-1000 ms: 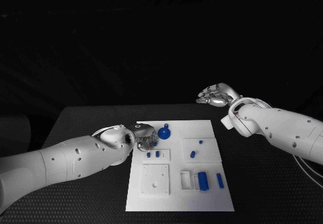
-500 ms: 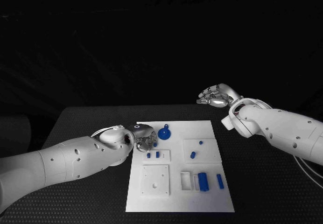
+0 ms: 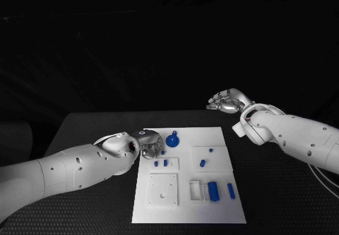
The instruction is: Assemble the parts on the task board
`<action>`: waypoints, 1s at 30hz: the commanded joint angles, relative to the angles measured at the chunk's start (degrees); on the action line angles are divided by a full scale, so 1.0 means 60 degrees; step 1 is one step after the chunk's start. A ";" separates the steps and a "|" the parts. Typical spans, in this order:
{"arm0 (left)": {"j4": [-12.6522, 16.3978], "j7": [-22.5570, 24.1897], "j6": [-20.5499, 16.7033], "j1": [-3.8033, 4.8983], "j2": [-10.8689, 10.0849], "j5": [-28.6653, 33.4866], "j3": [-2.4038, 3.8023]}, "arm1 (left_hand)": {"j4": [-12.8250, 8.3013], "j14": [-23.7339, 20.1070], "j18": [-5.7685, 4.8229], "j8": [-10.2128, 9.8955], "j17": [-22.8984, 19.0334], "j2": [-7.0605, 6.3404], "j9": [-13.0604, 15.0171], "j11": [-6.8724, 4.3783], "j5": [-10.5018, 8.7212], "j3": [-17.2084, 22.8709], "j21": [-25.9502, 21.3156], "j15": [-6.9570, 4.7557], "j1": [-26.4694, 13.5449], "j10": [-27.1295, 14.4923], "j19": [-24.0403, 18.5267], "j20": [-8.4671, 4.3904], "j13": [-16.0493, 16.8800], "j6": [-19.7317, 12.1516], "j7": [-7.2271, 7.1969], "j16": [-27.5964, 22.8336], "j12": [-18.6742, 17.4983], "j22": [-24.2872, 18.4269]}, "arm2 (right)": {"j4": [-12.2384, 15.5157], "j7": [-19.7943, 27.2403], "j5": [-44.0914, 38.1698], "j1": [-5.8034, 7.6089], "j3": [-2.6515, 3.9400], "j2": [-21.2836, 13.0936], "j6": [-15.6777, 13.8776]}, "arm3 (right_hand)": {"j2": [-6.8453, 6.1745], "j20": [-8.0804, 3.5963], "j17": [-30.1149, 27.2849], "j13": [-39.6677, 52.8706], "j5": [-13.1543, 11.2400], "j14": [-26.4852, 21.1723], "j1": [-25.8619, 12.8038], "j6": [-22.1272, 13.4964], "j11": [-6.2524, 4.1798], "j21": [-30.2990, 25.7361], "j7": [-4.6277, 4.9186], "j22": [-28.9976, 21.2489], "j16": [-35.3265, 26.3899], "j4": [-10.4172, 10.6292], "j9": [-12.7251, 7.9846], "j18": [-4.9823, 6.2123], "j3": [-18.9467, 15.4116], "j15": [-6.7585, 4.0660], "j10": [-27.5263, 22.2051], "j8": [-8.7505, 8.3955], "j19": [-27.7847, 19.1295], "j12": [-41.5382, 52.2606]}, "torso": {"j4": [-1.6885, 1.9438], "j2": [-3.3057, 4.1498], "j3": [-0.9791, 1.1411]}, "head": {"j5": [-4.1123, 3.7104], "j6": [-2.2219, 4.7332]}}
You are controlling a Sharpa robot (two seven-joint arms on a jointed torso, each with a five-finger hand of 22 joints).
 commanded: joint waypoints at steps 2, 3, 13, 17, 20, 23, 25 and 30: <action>0.0030 0.0199 -0.0526 -0.0001 -0.0085 0.0164 0.0017 | 0.0002 -0.0019 0.0314 0.0030 0.0003 0.0006 -0.0010 -0.0010 0.0036 0.0089 -0.0029 0.0001 0.0113 0.0028 0.0059 -0.0223 0.0012 -0.0042 0.0002 0.0023 -0.0005 0.0136 | 0.0003 0.0085 -0.0039 -0.0006 0.0003 -0.0014 0.0119 | 0.0073 -0.0009 -0.0017 0.0001 0.0032 0.0059 -0.0019 0.0020 0.0009 -0.0060 -0.0022 0.0018 0.0047 0.0003 -0.0017 -0.0119 -0.0046 0.0004 0.0075 0.0046 0.0091 -0.0035 | -0.0001 -0.0001 -0.0004 | -0.0019 0.0016; 0.0032 0.0198 -0.0525 -0.0001 -0.0101 0.0164 0.0020 | 0.0000 -0.0022 0.0314 0.0037 0.0000 -0.0004 -0.0011 -0.0005 0.0040 0.0102 -0.0030 0.0004 0.0129 0.0014 0.0060 -0.0222 0.0009 -0.0040 0.0003 0.0018 -0.0012 0.0136 | 0.0002 0.0076 -0.0042 -0.0007 0.0003 -0.0021 0.0124 | 0.0074 -0.0009 -0.0017 0.0001 0.0031 0.0059 -0.0017 0.0020 0.0009 -0.0060 -0.0022 0.0018 0.0047 0.0002 -0.0017 -0.0119 -0.0045 0.0004 0.0076 0.0046 0.0092 -0.0036 | -0.0001 -0.0003 -0.0005 | -0.0021 0.0024; -0.0118 0.0582 -0.0905 0.0021 -0.0400 0.2149 0.0454 | 0.0112 -0.0152 0.0289 0.0162 -0.0070 -0.0112 -0.0002 0.0059 0.0086 0.0177 -0.0111 0.0069 0.0094 -0.0112 -0.0044 -0.0158 -0.0014 0.0066 0.0160 -0.0131 -0.0075 0.0118 | 0.0269 -0.0314 -0.1450 -0.0054 0.0001 -0.0251 0.0869 | 0.0145 -0.0019 -0.0018 0.0032 -0.0058 0.0232 0.0298 0.0077 -0.0058 -0.0092 -0.0043 0.0116 0.0159 -0.0254 -0.0061 -0.0069 0.0060 -0.0026 0.0287 0.0101 0.0264 -0.0031 | -0.0007 -0.0011 -0.0007 | -0.0190 0.0121; -0.0147 0.0960 -0.1139 0.0149 -0.0608 0.5076 0.0584 | 0.0411 -0.0331 0.0252 0.0241 -0.0207 -0.0297 0.0004 0.0092 -0.0012 0.0056 -0.0254 0.0106 -0.0291 -0.0147 -0.0171 -0.0114 -0.0013 0.0115 0.0360 -0.0415 -0.0085 0.0069 | 0.0609 -0.0594 -0.2545 -0.0099 -0.0010 -0.0480 0.1369 | 0.0169 -0.0030 0.0108 0.0093 -0.0244 0.0660 0.0435 0.0238 -0.0211 -0.0054 -0.0107 0.0135 0.0420 -0.0407 -0.0095 0.0092 0.0169 -0.0227 0.0682 0.0192 0.0731 0.0092 | -0.0017 -0.0016 -0.0006 | -0.0231 0.0149; -0.0166 0.1302 -0.1204 0.0270 -0.0721 0.7297 0.0587 | 0.0544 -0.0537 0.0216 0.0273 -0.0375 -0.0362 0.0001 0.0105 -0.0066 -0.0023 -0.0456 0.0139 -0.0483 -0.0170 -0.0348 -0.0071 -0.0009 0.0095 0.0336 -0.0772 -0.0088 -0.0012 | 0.0915 -0.0757 -0.3312 -0.0135 -0.0042 -0.0665 0.1646 | 0.0169 -0.0030 0.0237 0.0150 -0.0380 0.0922 0.0475 0.0335 -0.0295 -0.0039 -0.0142 0.0116 0.0581 -0.0461 -0.0113 0.0206 0.0248 -0.0355 0.0887 0.0239 0.1039 0.0152 | -0.0012 -0.0012 -0.0005 | -0.0301 0.0160; -0.0149 0.2157 -0.0875 0.0374 -0.0887 0.9746 0.0587 | 0.0609 -0.1009 0.0032 0.0344 -0.0788 -0.0344 0.0006 0.0183 -0.0090 -0.0110 -0.1083 0.0230 -0.0698 -0.0192 -0.0903 0.0077 0.0008 0.0061 0.0366 -0.1679 -0.0077 -0.0276 | 0.1384 -0.0972 -0.4658 -0.0206 -0.0121 -0.0933 0.1949 | 0.0107 -0.0036 0.0617 0.0305 -0.0693 0.1553 0.0603 0.0525 -0.0475 0.0103 -0.0228 0.0070 0.0978 -0.0506 -0.0116 0.0485 0.0441 -0.0692 0.1233 0.0330 0.1812 0.0269 | -0.0006 -0.0020 -0.0002 | -0.0350 0.0172; -0.0052 0.2556 -0.0625 0.0410 -0.0983 1.0333 0.0587 | 0.0570 -0.1313 -0.0149 0.0398 -0.1125 -0.0247 0.0016 0.0278 -0.0096 -0.0150 -0.1584 0.0336 -0.0800 -0.0220 -0.1300 0.0198 0.0019 0.0025 0.0370 -0.2452 -0.0073 -0.0501 | 0.1598 -0.1092 -0.5368 -0.0259 -0.0177 -0.1069 0.2107 | 0.0033 -0.0037 0.0801 0.0392 -0.0975 0.1795 0.0710 0.0621 -0.0551 0.0179 -0.0277 0.0062 0.1129 -0.0500 -0.0111 0.0602 0.0590 -0.0822 0.1395 0.0375 0.2135 0.0329 | -0.0007 -0.0032 -0.0006 | -0.0393 0.0181; 0.0327 0.3079 -0.0147 0.0464 -0.1200 1.1054 0.0587 | 0.0439 -0.1486 -0.0316 0.0494 -0.1526 -0.0050 0.0029 0.0423 -0.0108 -0.0262 -0.2195 0.0559 -0.0946 -0.0464 -0.1550 0.0328 -0.0039 -0.0041 0.0364 -0.3577 -0.0187 -0.0796 | 0.2028 -0.1392 -0.6844 -0.0329 -0.0393 -0.1268 0.2283 | -0.0137 -0.0166 0.1329 0.0601 -0.1437 0.2422 0.0888 0.0754 -0.0678 0.0415 -0.0333 0.0050 0.1507 -0.0465 -0.0111 0.0728 0.0891 -0.1149 0.1689 0.0428 0.2968 0.0406 | -0.0024 -0.0031 -0.0019 | -0.0402 0.0229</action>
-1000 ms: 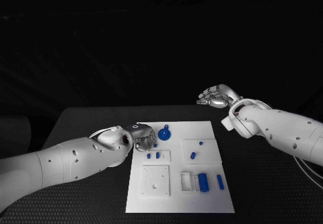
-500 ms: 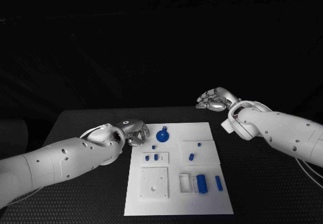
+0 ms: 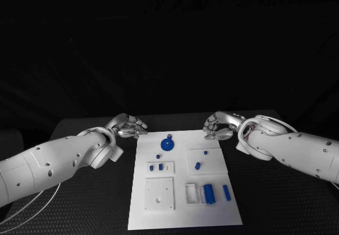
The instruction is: Assemble the parts on the task board
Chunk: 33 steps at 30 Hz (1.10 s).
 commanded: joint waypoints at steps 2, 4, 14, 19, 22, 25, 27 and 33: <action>0.0328 0.1206 0.0747 0.0058 -0.0111 0.2335 0.0006 | -0.0059 0.0028 -0.0156 0.0078 -0.0107 0.0081 0.0016 0.0053 -0.0060 -0.0110 -0.0228 0.0070 -0.0101 -0.0082 -0.0058 -0.0050 -0.0043 -0.0088 -0.0017 -0.0436 -0.0056 -0.0098 | 0.0298 -0.0606 -0.2678 -0.0074 -0.0065 -0.0072 0.0618 | -0.0083 -0.0160 0.0337 0.0108 -0.0289 0.0355 0.0180 0.0100 -0.0040 0.0147 -0.0013 -0.0004 0.0188 0.0026 -0.0010 0.0058 0.0213 -0.0165 0.0123 0.0051 0.0474 0.0033 | -0.0020 -0.0014 -0.0013 | -0.0035 0.0038; 0.0441 0.1277 0.0815 0.0071 -0.0166 0.2607 0.0006 | -0.0091 0.0033 -0.0167 0.0090 -0.0145 0.0123 0.0009 0.0110 -0.0119 -0.0210 -0.0350 0.0124 -0.0196 -0.0200 -0.0092 -0.0004 -0.0085 -0.0135 -0.0014 -0.0688 -0.0120 -0.0131 | 0.0396 -0.0723 -0.3047 -0.0112 -0.0107 -0.0085 0.0591 | -0.0184 -0.0255 0.0528 0.0163 -0.0469 0.0540 0.0212 0.0119 -0.0054 0.0239 -0.0026 0.0009 0.0261 0.0086 -0.0015 0.0058 0.0345 -0.0266 0.0164 0.0055 0.0733 0.0003 | -0.0023 -0.0029 -0.0015 | -0.0054 0.0049; 0.0684 0.1379 0.0825 0.0102 -0.0273 0.2927 0.0006 | -0.0202 0.0177 -0.0145 0.0120 -0.0082 0.0224 -0.0007 0.0161 -0.0120 -0.0494 -0.0468 0.0152 -0.0375 -0.0333 -0.0049 0.0028 -0.0150 -0.0205 -0.0009 -0.0944 -0.0179 -0.0124 | 0.0551 -0.1101 -0.4305 -0.0376 -0.0318 -0.0003 0.0613 | -0.0467 -0.0691 0.1245 0.0256 -0.0746 0.1548 0.0191 0.0108 -0.0081 0.0762 -0.0030 0.0183 0.0584 0.0240 -0.0051 0.0058 0.0554 -0.0627 0.0220 0.0046 0.1856 -0.0224 | -0.0010 -0.0021 -0.0018 | -0.0086 0.0053; 0.0702 0.1401 0.0856 0.0102 -0.0277 0.3001 0.0005 | -0.0203 0.0188 -0.0142 0.0127 -0.0068 0.0234 -0.0009 0.0163 -0.0116 -0.0518 -0.0479 0.0152 -0.0399 -0.0342 -0.0038 0.0028 -0.0156 -0.0204 0.0008 -0.0965 -0.0181 -0.0121 | 0.0481 -0.1127 -0.4455 -0.0469 -0.0331 0.0084 0.0503 | -0.0500 -0.0736 0.1355 0.0274 -0.0785 0.1569 0.0200 0.0135 -0.0092 0.0821 -0.0042 0.0245 0.0554 0.0250 -0.0056 0.0058 0.0580 -0.0638 0.0263 0.0058 0.1941 -0.0257 | -0.0012 -0.0014 -0.0015 | -0.0055 0.0022; 0.0698 0.1412 0.0881 0.0102 -0.0283 0.3019 0.0005 | -0.0206 0.0189 -0.0140 0.0128 -0.0059 0.0239 -0.0012 0.0168 -0.0114 -0.0531 -0.0488 0.0154 -0.0411 -0.0356 -0.0034 0.0029 -0.0162 -0.0209 0.0018 -0.0983 -0.0186 -0.0120 | 0.0440 -0.1125 -0.4499 -0.0517 -0.0338 0.0154 0.0466 | -0.0505 -0.0755 0.1414 0.0284 -0.0827 0.1582 0.0220 0.0153 -0.0097 0.0850 -0.0050 0.0282 0.0531 0.0261 -0.0058 0.0058 0.0624 -0.0643 0.0285 0.0065 0.1973 -0.0278 | -0.0016 -0.0015 -0.0012 | -0.0033 0.0009; 0.0693 0.1410 0.0884 0.0102 -0.0287 0.3047 0.0005 | -0.0207 0.0187 -0.0140 0.0130 -0.0053 0.0243 -0.0014 0.0172 -0.0114 -0.0542 -0.0496 0.0158 -0.0424 -0.0366 -0.0032 0.0032 -0.0167 -0.0212 0.0022 -0.0999 -0.0189 -0.0119 | 0.0402 -0.1123 -0.4536 -0.0543 -0.0356 0.0202 0.0490 | -0.0501 -0.0766 0.1454 0.0292 -0.0847 0.1595 0.0239 0.0171 -0.0103 0.0869 -0.0059 0.0307 0.0517 0.0270 -0.0059 0.0058 0.0663 -0.0648 0.0306 0.0073 0.1994 -0.0290 | -0.0016 -0.0012 -0.0011 | -0.0026 -0.0005; 0.0689 0.1410 0.0896 0.0102 -0.0292 0.3057 0.0005 | -0.0208 0.0188 -0.0139 0.0130 -0.0050 0.0247 -0.0015 0.0173 -0.0113 -0.0545 -0.0500 0.0159 -0.0426 -0.0370 -0.0031 0.0032 -0.0169 -0.0213 0.0023 -0.1006 -0.0190 -0.0119 | 0.0373 -0.1121 -0.4536 -0.0562 -0.0394 0.0236 0.0470 | -0.0493 -0.0772 0.1482 0.0300 -0.0857 0.1608 0.0239 0.0191 -0.0107 0.0882 -0.0067 0.0324 0.0510 0.0284 -0.0058 0.0058 0.0685 -0.0652 0.0326 0.0083 0.2008 -0.0294 | -0.0012 -0.0015 -0.0012 | -0.0027 -0.0023; 0.0676 0.1401 0.0912 0.0102 -0.0295 0.3068 0.0005 | -0.0212 0.0189 -0.0137 0.0129 -0.0039 0.0249 -0.0019 0.0180 -0.0113 -0.0560 -0.0512 0.0163 -0.0441 -0.0388 -0.0027 0.0035 -0.0176 -0.0224 0.0029 -0.1028 -0.0195 -0.0117 | 0.0296 -0.1108 -0.4560 -0.0624 -0.0429 0.0346 0.0464 | -0.0444 -0.0789 0.1603 0.0323 -0.0919 0.1645 0.0267 0.0267 -0.0121 0.0908 -0.0103 0.0384 0.0461 0.0376 -0.0058 0.0058 0.0871 -0.0665 0.0383 0.0115 0.2036 -0.0335 | -0.0012 -0.0010 -0.0013 | -0.0010 -0.0031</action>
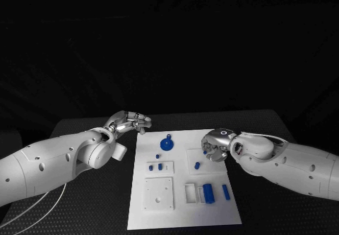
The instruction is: Assemble the parts on the task board
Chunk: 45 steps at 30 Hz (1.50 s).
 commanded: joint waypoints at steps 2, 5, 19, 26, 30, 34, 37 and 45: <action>0.0025 0.0150 0.0163 0.0019 -0.0006 0.0137 0.0007 | 0.0001 0.0044 0.0133 0.0043 0.0016 0.0007 -0.0017 0.0020 -0.0019 -0.0066 -0.0046 0.0000 -0.0126 -0.0065 -0.0012 0.0019 -0.0016 -0.0056 0.0035 -0.0069 -0.0053 0.0009 | -0.0013 -0.0026 -0.0248 -0.0017 -0.0028 0.0068 0.0067 | -0.0014 -0.0003 0.0083 0.0027 -0.0044 0.0114 0.0063 0.0174 -0.0028 0.0051 -0.0040 0.0041 -0.0053 0.0042 0.0004 0.0058 0.0166 -0.0006 0.0103 0.0083 0.0083 -0.0071 | 0.0003 -0.0001 0.0001 | 0.0022 -0.0023; 0.0023 0.0136 0.0169 0.0020 -0.0013 0.0137 0.0007 | 0.0001 0.0048 0.0135 0.0041 0.0022 0.0012 -0.0020 0.0023 -0.0018 -0.0070 -0.0050 0.0002 -0.0131 -0.0074 -0.0008 0.0020 -0.0020 -0.0064 0.0039 -0.0077 -0.0056 0.0010 | -0.0033 -0.0026 -0.0275 -0.0043 -0.0037 0.0129 0.0057 | 0.0068 -0.0010 0.0154 0.0039 -0.0054 0.0126 0.0092 0.0269 -0.0033 0.0057 -0.0081 0.0072 -0.0081 0.0069 0.0018 0.0058 0.0281 -0.0010 0.0124 0.0129 0.0088 -0.0099 | 0.0001 0.0006 -0.0004 | 0.0025 -0.0038; 0.0029 0.0084 0.0216 0.0038 -0.0018 0.0138 0.0007 | 0.0001 0.0062 0.0139 0.0036 0.0045 0.0013 -0.0029 0.0032 -0.0019 -0.0089 -0.0066 0.0006 -0.0154 -0.0101 0.0004 0.0024 -0.0032 -0.0087 0.0049 -0.0103 -0.0059 0.0014 | -0.0196 -0.0237 -0.0771 -0.0183 -0.0096 0.0363 -0.0047 | 0.0362 -0.0069 0.0485 0.0125 -0.0063 0.0230 0.0198 0.0613 -0.0094 0.0174 -0.0233 0.0261 -0.0088 -0.0092 0.0063 0.0058 0.0515 -0.0068 0.0301 0.0282 0.0185 -0.0124 | 0.0000 0.0003 -0.0002 | 0.0037 -0.0092; 0.0040 0.0046 0.0236 0.0040 -0.0020 0.0138 0.0007 | 0.0005 0.0071 0.0142 0.0033 0.0055 0.0015 -0.0034 0.0035 -0.0019 -0.0096 -0.0072 0.0007 -0.0165 -0.0113 0.0011 0.0025 -0.0037 -0.0099 0.0053 -0.0112 -0.0061 0.0016 | -0.0211 -0.0391 -0.1090 -0.0206 -0.0117 0.0417 -0.0023 | 0.0539 -0.0119 0.0648 0.0184 -0.0059 0.0334 0.0351 0.0800 -0.0153 0.0260 -0.0306 0.0352 -0.0021 -0.0249 0.0085 0.0058 0.0718 -0.0124 0.0451 0.0358 0.0292 -0.0087 | -0.0005 -0.0006 0.0002 | 0.0028 -0.0123; 0.0038 0.0019 0.0247 0.0040 -0.0017 0.0138 0.0007 | 0.0001 0.0081 0.0146 0.0029 0.0066 0.0015 -0.0038 0.0037 -0.0018 -0.0098 -0.0076 0.0007 -0.0165 -0.0124 0.0019 0.0024 -0.0041 -0.0112 0.0058 -0.0117 -0.0063 0.0019 | -0.0189 -0.0496 -0.1282 -0.0219 -0.0139 0.0427 -0.0031 | 0.0595 -0.0159 0.0783 0.0235 -0.0057 0.0392 0.0360 0.0927 -0.0199 0.0331 -0.0354 0.0428 0.0039 -0.0342 0.0092 0.0058 0.0807 -0.0167 0.0568 0.0398 0.0383 -0.0064 | -0.0012 -0.0006 0.0002 | 0.0012 -0.0132; 0.0035 0.0016 0.0238 0.0041 -0.0014 0.0138 0.0007 | -0.0006 0.0090 0.0150 0.0027 0.0076 0.0013 -0.0041 0.0039 -0.0017 -0.0100 -0.0080 0.0006 -0.0160 -0.0133 0.0025 0.0024 -0.0045 -0.0120 0.0061 -0.0121 -0.0064 0.0021 | -0.0154 -0.0612 -0.1516 -0.0225 -0.0164 0.0439 -0.0049 | 0.0604 -0.0208 0.0926 0.0294 -0.0052 0.0458 0.0387 0.1065 -0.0253 0.0408 -0.0408 0.0504 0.0115 -0.0421 0.0099 0.0058 0.0897 -0.0219 0.0700 0.0440 0.0487 -0.0036 | -0.0008 -0.0011 0.0001 | -0.0019 -0.0150; 0.0029 0.0013 0.0241 0.0041 -0.0011 0.0138 0.0007 | -0.0012 0.0096 0.0152 0.0027 0.0082 0.0010 -0.0043 0.0039 -0.0016 -0.0100 -0.0082 0.0006 -0.0155 -0.0138 0.0029 0.0023 -0.0047 -0.0124 0.0062 -0.0124 -0.0064 0.0022 | -0.0133 -0.0668 -0.1661 -0.0228 -0.0177 0.0450 -0.0092 | 0.0576 -0.0239 0.1018 0.0333 -0.0045 0.0493 0.0400 0.1149 -0.0287 0.0453 -0.0439 0.0549 0.0165 -0.0448 0.0101 0.0058 0.0963 -0.0252 0.0781 0.0461 0.0555 -0.0022 | -0.0007 -0.0011 -0.0001 | -0.0027 -0.0152; 0.0014 0.0012 0.0230 0.0041 -0.0004 0.0138 0.0007 | -0.0024 0.0112 0.0157 0.0024 0.0101 0.0007 -0.0049 0.0044 -0.0012 -0.0104 -0.0089 0.0006 -0.0148 -0.0158 0.0042 0.0023 -0.0055 -0.0139 0.0068 -0.0132 -0.0066 0.0027 | -0.0072 -0.0770 -0.1879 -0.0232 -0.0183 0.0448 -0.0365 | 0.0475 -0.0302 0.1206 0.0419 0.0046 0.0564 0.0428 0.1323 -0.0352 0.0542 -0.0505 0.0636 0.0276 -0.0456 0.0100 0.0058 0.1156 -0.0321 0.0940 0.0490 0.0697 -0.0007 | -0.0003 -0.0010 -0.0001 | -0.0034 -0.0157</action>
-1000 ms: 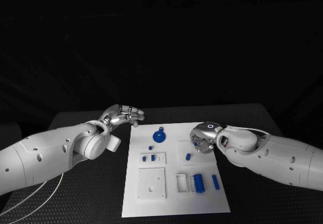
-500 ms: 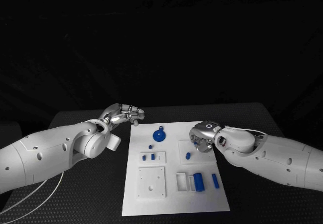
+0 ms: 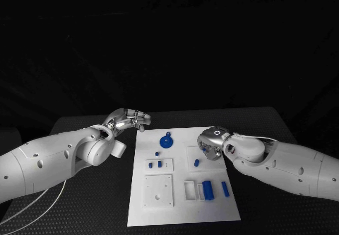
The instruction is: Assemble the parts on the task board
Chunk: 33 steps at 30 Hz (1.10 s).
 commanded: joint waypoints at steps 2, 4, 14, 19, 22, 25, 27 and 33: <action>0.0011 0.0047 0.0116 0.0022 0.0021 0.0063 0.0006 | -0.0021 0.0055 0.0079 0.0024 0.0020 0.0011 -0.0013 0.0005 -0.0012 -0.0055 -0.0053 -0.0002 -0.0075 -0.0052 0.0042 0.0020 -0.0013 -0.0053 0.0019 -0.0061 -0.0066 0.0014 | 0.0048 -0.0120 -0.0415 -0.0073 -0.0048 0.0015 -0.0026 | -0.0045 -0.0021 0.0050 0.0028 0.0048 0.0058 0.0050 0.0110 -0.0038 0.0047 0.0002 0.0040 0.0065 -0.0003 0.0013 0.0141 0.0101 -0.0029 0.0092 0.0058 0.0085 0.0031 | 0.0002 0.0001 0.0001 | -0.0007 0.0004; 0.0008 0.0050 0.0119 0.0022 0.0026 0.0063 0.0006 | -0.0020 0.0057 0.0080 0.0024 0.0023 0.0013 -0.0014 0.0006 -0.0011 -0.0056 -0.0054 -0.0001 -0.0077 -0.0055 0.0044 0.0020 -0.0015 -0.0055 0.0020 -0.0063 -0.0067 0.0015 | 0.0063 -0.0138 -0.0427 -0.0073 -0.0048 0.0008 -0.0068 | -0.0059 -0.0028 0.0071 0.0039 0.0045 0.0066 0.0049 0.0128 -0.0045 0.0057 -0.0004 0.0051 0.0079 0.0001 0.0013 0.0141 0.0121 -0.0036 0.0109 0.0060 0.0100 0.0031 | 0.0003 0.0001 -0.0002 | -0.0006 0.0002; -0.0033 0.0052 0.0122 0.0022 0.0038 0.0067 0.0006 | -0.0021 0.0070 0.0083 0.0024 0.0042 0.0029 -0.0019 0.0008 0.0006 -0.0056 -0.0064 0.0000 -0.0078 -0.0067 0.0056 0.0022 -0.0020 -0.0065 0.0025 -0.0073 -0.0064 0.0018 | 0.0200 -0.0251 -0.0515 -0.0073 -0.0041 -0.0097 -0.0344 | -0.0133 -0.0058 0.0156 0.0082 0.0016 0.0092 0.0043 0.0195 -0.0073 0.0099 -0.0029 0.0093 0.0132 0.0030 0.0014 0.0141 0.0209 -0.0066 0.0177 0.0066 0.0159 0.0028 | 0.0002 -0.0002 0.0000 | 0.0012 0.0018; -0.0078 0.0052 0.0119 0.0022 0.0043 0.0081 0.0007 | -0.0021 0.0076 0.0085 0.0023 0.0051 0.0032 -0.0021 0.0009 0.0012 -0.0059 -0.0069 0.0000 -0.0083 -0.0070 0.0062 0.0023 -0.0023 -0.0071 0.0028 -0.0078 -0.0062 0.0019 | 0.0320 -0.0266 -0.0515 -0.0070 -0.0007 -0.0193 -0.0391 | -0.0155 -0.0066 0.0179 0.0094 0.0004 0.0098 0.0040 0.0211 -0.0079 0.0110 -0.0034 0.0103 0.0147 0.0047 0.0013 0.0141 0.0236 -0.0073 0.0193 0.0066 0.0176 0.0025 | -0.0003 0.0001 0.0005 | 0.0011 0.0022; -0.0097 0.0052 0.0123 0.0022 0.0046 0.0088 0.0007 | -0.0020 0.0080 0.0086 0.0023 0.0056 0.0035 -0.0023 0.0009 0.0015 -0.0060 -0.0071 0.0000 -0.0086 -0.0072 0.0065 0.0023 -0.0024 -0.0075 0.0029 -0.0079 -0.0061 0.0019 | 0.0375 -0.0275 -0.0515 -0.0069 0.0036 -0.0226 -0.0402 | -0.0170 -0.0071 0.0190 0.0100 -0.0001 0.0101 0.0040 0.0218 -0.0083 0.0115 -0.0036 0.0107 0.0154 0.0057 0.0013 0.0141 0.0252 -0.0077 0.0202 0.0065 0.0187 0.0024 | -0.0006 0.0002 0.0006 | 0.0012 0.0024; -0.0104 0.0057 0.0114 0.0022 0.0047 0.0094 0.0007 | -0.0021 0.0084 0.0087 0.0023 0.0062 0.0037 -0.0024 0.0009 0.0017 -0.0061 -0.0074 0.0000 -0.0087 -0.0074 0.0069 0.0023 -0.0025 -0.0078 0.0031 -0.0082 -0.0060 0.0020 | 0.0449 -0.0278 -0.0514 -0.0067 0.0073 -0.0270 -0.0402 | -0.0179 -0.0074 0.0200 0.0105 -0.0004 0.0103 0.0039 0.0224 -0.0085 0.0118 -0.0038 0.0110 0.0159 0.0065 0.0013 0.0141 0.0264 -0.0081 0.0208 0.0065 0.0193 0.0022 | -0.0006 0.0001 0.0006 | 0.0013 0.0022; -0.0105 0.0055 0.0110 0.0022 0.0049 0.0096 0.0007 | -0.0021 0.0086 0.0087 0.0022 0.0065 0.0037 -0.0025 0.0010 0.0018 -0.0062 -0.0076 0.0000 -0.0089 -0.0075 0.0071 0.0023 -0.0026 -0.0080 0.0032 -0.0084 -0.0059 0.0020 | 0.0505 -0.0290 -0.0514 -0.0066 0.0109 -0.0311 -0.0407 | -0.0185 -0.0076 0.0205 0.0108 -0.0006 0.0104 0.0038 0.0228 -0.0087 0.0120 -0.0040 0.0111 0.0162 0.0070 0.0013 0.0141 0.0271 -0.0082 0.0212 0.0065 0.0198 0.0021 | -0.0006 0.0001 0.0006 | 0.0013 0.0023; -0.0114 0.0045 0.0123 0.0022 0.0055 0.0101 0.0007 | -0.0023 0.0092 0.0089 0.0021 0.0075 0.0036 -0.0028 0.0010 0.0021 -0.0065 -0.0082 -0.0001 -0.0091 -0.0080 0.0076 0.0024 -0.0029 -0.0087 0.0034 -0.0089 -0.0058 0.0021 | 0.0685 -0.0303 -0.0464 -0.0055 0.0266 -0.0441 -0.0453 | -0.0205 -0.0081 0.0222 0.0117 -0.0009 0.0107 0.0034 0.0239 -0.0091 0.0124 -0.0044 0.0115 0.0172 0.0086 0.0014 0.0141 0.0289 -0.0087 0.0224 0.0065 0.0208 0.0018 | -0.0009 0.0000 0.0001 | 0.0009 0.0034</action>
